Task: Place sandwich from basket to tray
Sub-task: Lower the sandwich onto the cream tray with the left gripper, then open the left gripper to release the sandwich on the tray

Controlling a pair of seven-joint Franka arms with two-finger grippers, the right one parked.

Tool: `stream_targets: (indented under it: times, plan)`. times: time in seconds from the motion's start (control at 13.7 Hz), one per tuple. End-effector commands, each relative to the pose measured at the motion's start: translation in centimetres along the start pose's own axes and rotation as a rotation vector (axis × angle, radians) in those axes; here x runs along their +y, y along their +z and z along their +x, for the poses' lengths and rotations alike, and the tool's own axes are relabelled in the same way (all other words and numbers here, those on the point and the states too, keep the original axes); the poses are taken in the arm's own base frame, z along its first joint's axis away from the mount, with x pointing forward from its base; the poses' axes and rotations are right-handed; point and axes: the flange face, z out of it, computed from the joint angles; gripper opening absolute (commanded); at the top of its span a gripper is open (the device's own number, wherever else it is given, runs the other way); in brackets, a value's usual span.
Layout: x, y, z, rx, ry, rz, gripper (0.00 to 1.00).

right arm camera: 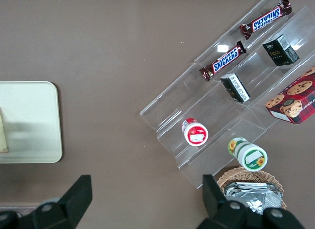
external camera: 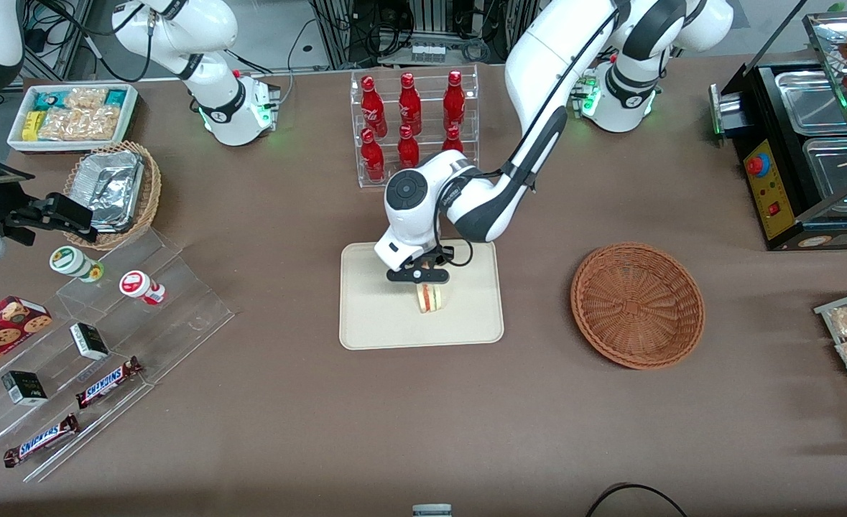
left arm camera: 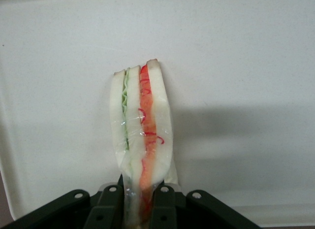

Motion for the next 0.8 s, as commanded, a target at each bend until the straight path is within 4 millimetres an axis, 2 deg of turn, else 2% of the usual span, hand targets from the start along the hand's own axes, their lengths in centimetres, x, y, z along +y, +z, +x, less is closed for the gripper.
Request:
stream_targets:
  times: [0.0,0.22,0.44,0.59,0.66,0.73]
  plan:
    - [0.5,-0.1,0.5,0.024,0.004,0.0,1.0]
    - [0.3,-2.6,1.0,0.045,-0.009,-0.024,1.0]
    - [-1.5,-8.0,2.4,0.064,-0.07,-0.056,1.0]
    - [-4.3,-11.7,3.7,0.064,-0.113,-0.044,1.0]
    - [-5.3,-14.1,3.7,0.065,-0.124,-0.039,1.0]
    - [-7.3,-16.1,4.2,0.052,-0.151,-0.019,1.0]
